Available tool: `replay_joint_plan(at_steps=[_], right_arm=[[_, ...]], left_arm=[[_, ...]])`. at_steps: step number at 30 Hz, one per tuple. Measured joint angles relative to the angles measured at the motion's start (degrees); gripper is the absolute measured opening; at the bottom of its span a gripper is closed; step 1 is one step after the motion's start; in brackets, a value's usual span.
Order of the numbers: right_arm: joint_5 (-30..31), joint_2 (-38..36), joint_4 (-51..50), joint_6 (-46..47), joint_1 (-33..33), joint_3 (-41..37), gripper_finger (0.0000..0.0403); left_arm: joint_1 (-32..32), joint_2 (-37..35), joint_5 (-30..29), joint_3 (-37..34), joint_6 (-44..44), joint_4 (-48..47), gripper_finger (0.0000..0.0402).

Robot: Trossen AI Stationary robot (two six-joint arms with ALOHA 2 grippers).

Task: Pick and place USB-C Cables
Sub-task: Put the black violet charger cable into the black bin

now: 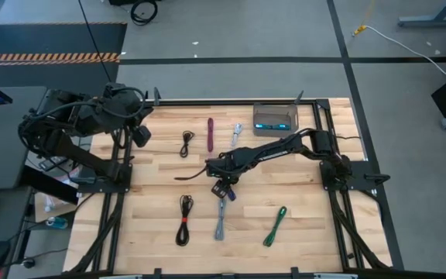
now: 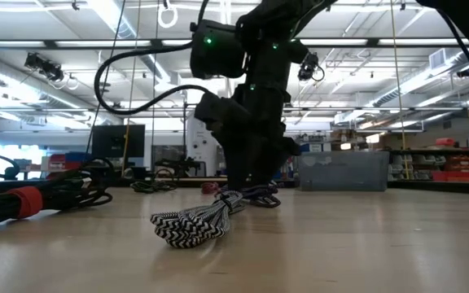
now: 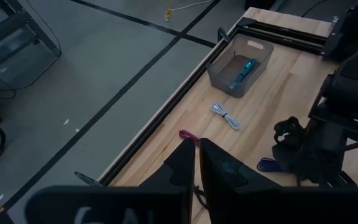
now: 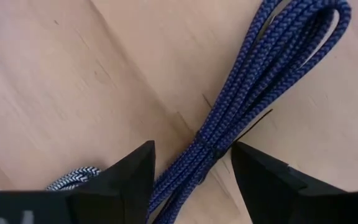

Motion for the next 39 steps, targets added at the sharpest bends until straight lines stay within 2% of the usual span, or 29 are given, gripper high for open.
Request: replay_joint_plan(at_steps=[3,7,9,12,15,21,24,26,31,35,39], right_arm=[[-0.19,0.15,-0.59,-0.25,-0.1,-0.03,0.0159],[0.16,-0.5,-1.68,-2.78,-0.64,-0.19,0.0046],[-1.0,-1.05,-1.41,-4.53,-1.22,-0.28,0.0021],[-2.02,-2.43,-3.38,-5.94,-1.56,-0.48,0.0021],[-0.5,-6.35,-6.7,-8.65,-1.67,-0.44,0.002],[8.74,-18.39,-17.78,-11.66,-4.17,-0.42,0.002],[14.0,-25.29,-23.19,-13.43,-7.21,-0.32,0.002],[15.48,-28.99,-25.9,-15.39,-9.97,-0.32,0.002],[15.73,-35.24,-30.91,-24.18,-17.84,-0.29,0.002],[12.73,-36.54,-36.57,-32.89,-24.18,-0.32,0.002],[12.3,-36.2,-41.93,-43.54,-28.88,-0.32,0.002]], left_arm=[[0.01,0.0,-0.02,0.0,-0.02,-0.01,0.0032],[0.01,0.0,-0.01,0.0,-0.01,-0.02,0.0032],[-0.01,0.0,0.0,0.0,-0.02,-0.02,0.0032],[-0.01,0.0,-0.01,0.0,-0.02,-0.02,0.0032],[0.01,0.0,-0.02,0.0,-0.04,-0.02,0.0032],[0.0,0.0,-0.01,0.0,-0.04,-0.02,0.0032],[0.01,0.0,0.0,0.0,-0.04,-0.02,0.0032],[0.0,0.0,0.0,0.0,-0.02,-0.01,0.0032],[0.01,0.0,0.0,0.0,-0.04,0.0,0.0032],[0.01,0.0,0.0,0.0,-0.05,0.02,0.0032],[0.0,0.0,0.0,0.0,-0.35,0.04,0.0032]])
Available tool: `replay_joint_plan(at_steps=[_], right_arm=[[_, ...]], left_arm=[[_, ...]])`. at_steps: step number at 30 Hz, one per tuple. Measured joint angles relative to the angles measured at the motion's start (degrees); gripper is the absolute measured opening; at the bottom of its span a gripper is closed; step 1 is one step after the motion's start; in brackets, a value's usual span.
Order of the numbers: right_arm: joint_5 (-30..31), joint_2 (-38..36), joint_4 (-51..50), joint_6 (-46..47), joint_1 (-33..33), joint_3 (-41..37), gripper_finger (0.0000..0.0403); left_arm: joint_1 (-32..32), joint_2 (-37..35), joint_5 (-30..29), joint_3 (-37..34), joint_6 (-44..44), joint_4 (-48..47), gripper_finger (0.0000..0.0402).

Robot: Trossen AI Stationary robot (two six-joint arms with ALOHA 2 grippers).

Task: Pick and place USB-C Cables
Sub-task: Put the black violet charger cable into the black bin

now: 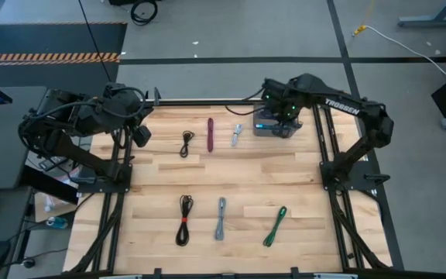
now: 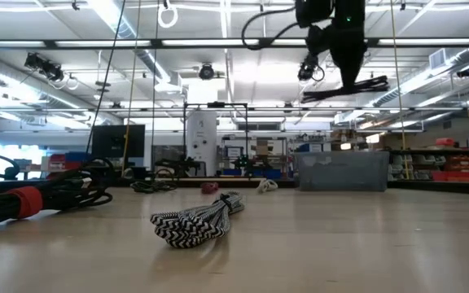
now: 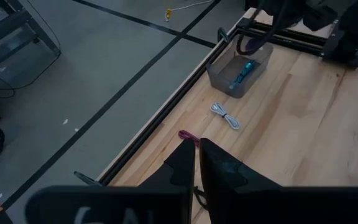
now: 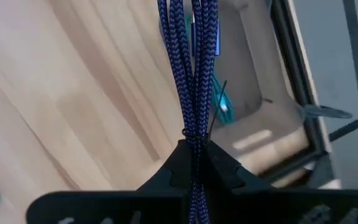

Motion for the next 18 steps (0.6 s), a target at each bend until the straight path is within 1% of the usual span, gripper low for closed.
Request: replay_joint_plan(at_steps=[3,6,11,15,18], right_arm=[[-1.72,0.26,0.36,-8.05,-2.75,0.0,0.0019],[-3.89,0.75,2.15,-13.12,-5.51,0.0,0.0019],[-6.35,2.79,2.43,-18.07,-10.63,0.0,0.0019],[-6.66,4.86,2.7,-21.2,-13.48,0.0,0.0019],[-8.09,6.63,3.26,-23.25,-15.36,0.0,0.0018]], left_arm=[[0.01,0.0,0.0,0.0,-0.07,0.0,0.0032],[0.01,0.0,0.0,0.0,-0.11,0.0,0.0032],[-0.01,0.0,0.01,0.0,-1.33,0.02,0.0032],[0.01,0.0,0.02,0.0,-1.68,0.04,0.0032],[-0.01,0.0,0.03,0.0,-1.71,0.11,0.0032]])
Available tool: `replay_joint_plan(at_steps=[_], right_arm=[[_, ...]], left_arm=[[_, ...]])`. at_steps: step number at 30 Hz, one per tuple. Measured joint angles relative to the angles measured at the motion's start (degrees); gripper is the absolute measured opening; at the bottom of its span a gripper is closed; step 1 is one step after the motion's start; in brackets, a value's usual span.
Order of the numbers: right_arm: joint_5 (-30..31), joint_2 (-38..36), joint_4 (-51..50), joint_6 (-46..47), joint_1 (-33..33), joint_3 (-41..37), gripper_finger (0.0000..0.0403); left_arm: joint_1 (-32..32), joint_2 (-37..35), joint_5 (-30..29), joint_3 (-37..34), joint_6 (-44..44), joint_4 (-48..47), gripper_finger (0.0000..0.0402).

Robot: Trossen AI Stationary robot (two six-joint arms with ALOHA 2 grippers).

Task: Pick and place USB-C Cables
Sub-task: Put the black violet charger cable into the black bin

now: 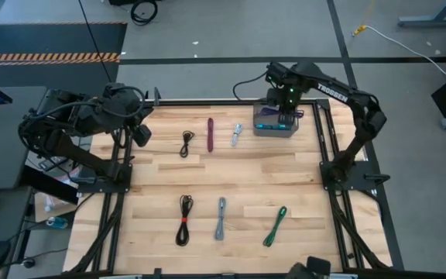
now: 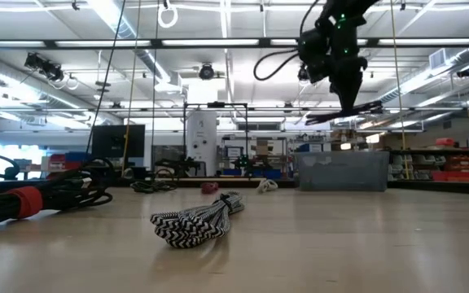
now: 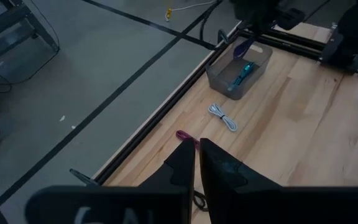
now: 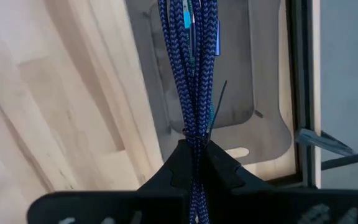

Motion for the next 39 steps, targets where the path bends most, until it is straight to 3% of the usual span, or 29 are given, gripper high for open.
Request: replay_joint_plan(at_steps=[19,39], right_arm=[[-6.19,11.46,7.71,-5.24,-3.22,-1.22,0.0018],[-9.37,13.06,9.42,-8.04,-10.34,-1.27,0.0018]], left_arm=[[0.01,0.0,-0.01,0.0,-2.53,0.04,0.0032],[-0.01,0.0,-0.01,0.0,-2.09,-0.03,0.0032]])
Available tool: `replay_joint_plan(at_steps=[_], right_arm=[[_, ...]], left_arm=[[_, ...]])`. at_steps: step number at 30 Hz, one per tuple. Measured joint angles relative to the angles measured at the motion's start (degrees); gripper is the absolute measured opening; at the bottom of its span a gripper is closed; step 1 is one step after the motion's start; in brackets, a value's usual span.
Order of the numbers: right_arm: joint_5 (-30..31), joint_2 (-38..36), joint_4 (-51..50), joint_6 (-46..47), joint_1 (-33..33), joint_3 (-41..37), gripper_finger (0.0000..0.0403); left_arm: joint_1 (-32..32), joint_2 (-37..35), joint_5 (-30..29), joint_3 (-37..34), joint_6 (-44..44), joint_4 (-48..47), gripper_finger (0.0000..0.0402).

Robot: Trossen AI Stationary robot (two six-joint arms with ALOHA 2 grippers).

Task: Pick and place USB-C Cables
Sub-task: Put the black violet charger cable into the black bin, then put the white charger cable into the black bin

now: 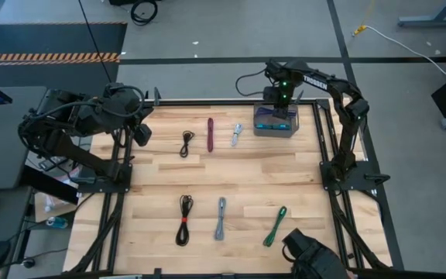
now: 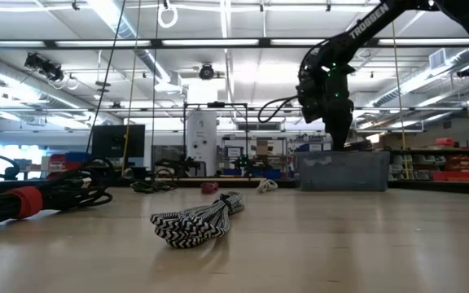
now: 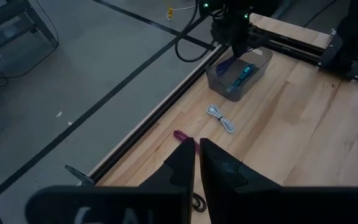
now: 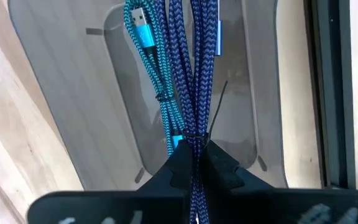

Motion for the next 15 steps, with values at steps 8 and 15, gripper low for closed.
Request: replay_joint_plan(at_steps=[8,15], right_arm=[[-0.63,0.26,1.48,0.01,0.12,-2.18,0.0029],[-0.48,0.28,1.46,0.46,0.21,-3.52,0.011]], left_arm=[[0.02,0.0,0.0,0.0,-0.37,0.01,0.0032],[0.07,0.0,0.0,0.0,-0.42,0.01,0.0032]])
